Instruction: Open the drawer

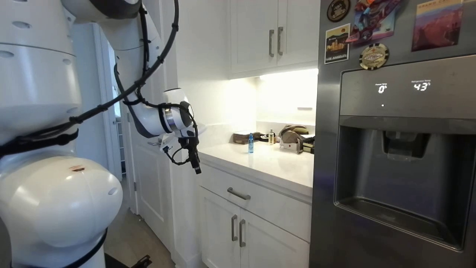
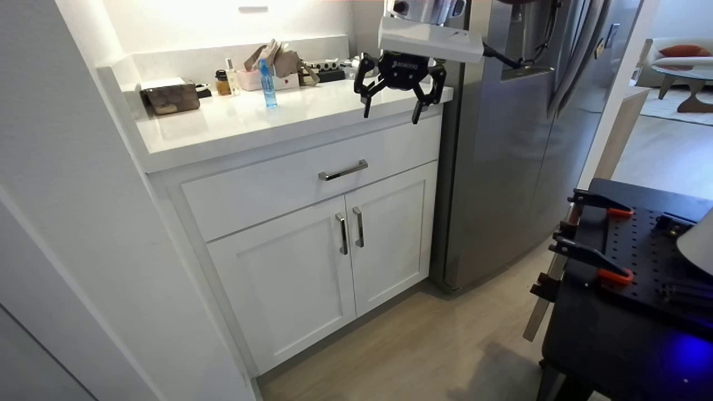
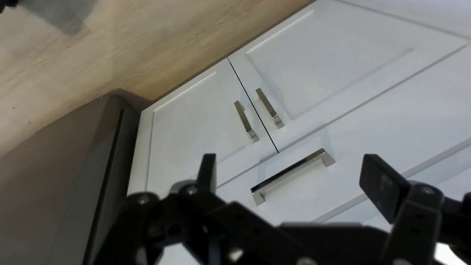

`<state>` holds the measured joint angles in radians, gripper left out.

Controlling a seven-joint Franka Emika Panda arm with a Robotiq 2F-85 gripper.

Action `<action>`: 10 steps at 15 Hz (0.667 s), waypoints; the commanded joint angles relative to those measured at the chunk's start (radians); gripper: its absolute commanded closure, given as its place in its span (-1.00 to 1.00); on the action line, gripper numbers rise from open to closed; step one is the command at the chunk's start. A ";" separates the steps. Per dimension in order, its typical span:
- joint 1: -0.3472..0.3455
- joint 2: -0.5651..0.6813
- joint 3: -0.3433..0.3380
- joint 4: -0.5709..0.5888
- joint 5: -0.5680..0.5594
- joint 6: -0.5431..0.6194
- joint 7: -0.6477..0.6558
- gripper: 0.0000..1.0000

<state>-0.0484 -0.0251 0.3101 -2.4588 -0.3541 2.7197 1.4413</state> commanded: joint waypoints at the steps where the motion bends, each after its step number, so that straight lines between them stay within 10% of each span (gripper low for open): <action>1: -0.035 0.019 -0.019 0.032 -0.185 0.055 0.277 -1.00; 10: -0.040 0.035 -0.029 0.018 -0.262 0.102 0.391 -1.00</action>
<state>-0.0790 -0.0035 0.2892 -2.4412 -0.5585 2.7884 1.6996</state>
